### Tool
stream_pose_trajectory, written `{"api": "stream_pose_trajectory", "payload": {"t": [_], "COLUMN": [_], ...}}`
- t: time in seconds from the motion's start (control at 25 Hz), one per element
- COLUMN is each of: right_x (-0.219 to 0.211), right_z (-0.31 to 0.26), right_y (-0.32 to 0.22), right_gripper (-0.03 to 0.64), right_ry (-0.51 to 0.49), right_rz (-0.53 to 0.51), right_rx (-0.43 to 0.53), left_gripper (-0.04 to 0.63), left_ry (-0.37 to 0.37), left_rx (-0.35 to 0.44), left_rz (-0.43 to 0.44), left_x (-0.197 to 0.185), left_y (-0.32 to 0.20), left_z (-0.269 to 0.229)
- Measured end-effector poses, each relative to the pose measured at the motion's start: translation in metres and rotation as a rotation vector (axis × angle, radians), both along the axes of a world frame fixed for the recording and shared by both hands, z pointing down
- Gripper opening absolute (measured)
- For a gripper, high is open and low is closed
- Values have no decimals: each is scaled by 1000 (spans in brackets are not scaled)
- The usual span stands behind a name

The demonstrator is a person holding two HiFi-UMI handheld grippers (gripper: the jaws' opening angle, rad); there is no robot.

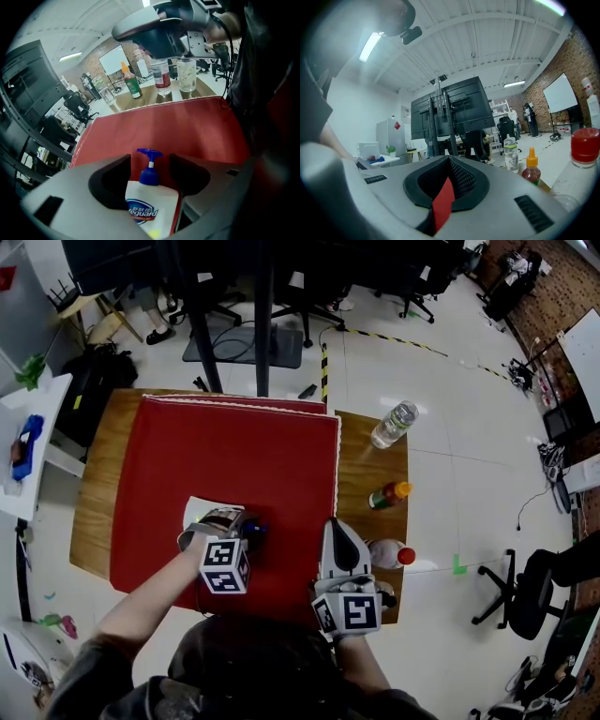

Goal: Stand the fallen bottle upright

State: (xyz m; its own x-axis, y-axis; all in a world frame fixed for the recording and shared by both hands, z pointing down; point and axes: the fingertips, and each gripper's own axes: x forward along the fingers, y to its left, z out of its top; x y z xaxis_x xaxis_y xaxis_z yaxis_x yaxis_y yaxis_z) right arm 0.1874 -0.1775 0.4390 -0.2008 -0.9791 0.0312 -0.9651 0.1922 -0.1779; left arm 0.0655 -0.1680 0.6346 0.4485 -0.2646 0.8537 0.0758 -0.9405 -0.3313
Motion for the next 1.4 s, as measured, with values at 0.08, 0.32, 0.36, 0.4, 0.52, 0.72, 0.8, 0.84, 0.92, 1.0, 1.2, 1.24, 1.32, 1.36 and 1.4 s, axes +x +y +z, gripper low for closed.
{"api": "stream_pose_trajectory", "payload": {"t": [0.08, 0.32, 0.36, 0.4, 0.52, 0.72, 0.8, 0.84, 0.92, 1.0, 1.2, 1.24, 1.32, 1.36, 1.4], "right_x": [1, -8, -8, -7, -5, -1, -1, -1, -1, -1, 2, 2, 2, 2, 2], "right_z": [1, -2, -1, 0, 3, 4, 5, 5, 6, 7, 11, 11, 10, 10, 10], "right_y": [-1, 0, 0, 0, -2, -5, -6, -6, -7, -7, -11, -12, -13, -13, -13], "right_gripper": [12, 14, 13, 13, 14, 13, 14, 13, 13, 14, 13, 13, 13, 12, 13], "right_ry": [0, 12, 9, 6, 2, -2, -2, -2, -3, -4, -10, -10, -8, -9, -11], "right_rz": [2, -27, -26, -25, -23, -20, -18, -18, -17, -17, -13, -13, -13, -12, -9], "right_rx": [-1, -16, -20, -23, -29, -33, -35, -36, -37, -37, -39, -39, -41, -40, -39], "left_gripper": [298, 298, 298, 298, 298, 298, 298, 298, 299, 298, 275, 264, 258, 252, 244], "left_ry": [-21, -51, -59, -69, -86, -117, -140, -149, -165, -182, -247, -264, -292, -302, -309], "left_rx": [-20, -60, -65, -69, -83, -78, -69, -68, -78, -90, -100, -100, -105, -110, -114], "left_rz": [12, 26, 33, 41, 51, 80, 99, 106, 115, 125, 168, 177, 191, 198, 205], "left_x": [1, 6, 7, 8, 11, 16, 16, 16, 17, 17, 23, 24, 24, 24, 23], "left_y": [0, -2, -2, -2, -5, -7, -8, -9, -9, -8, -6, -6, -4, -3, -2], "left_z": [7, 20, 21, 23, 28, 32, 36, 38, 39, 40, 45, 45, 46, 46, 46]}}
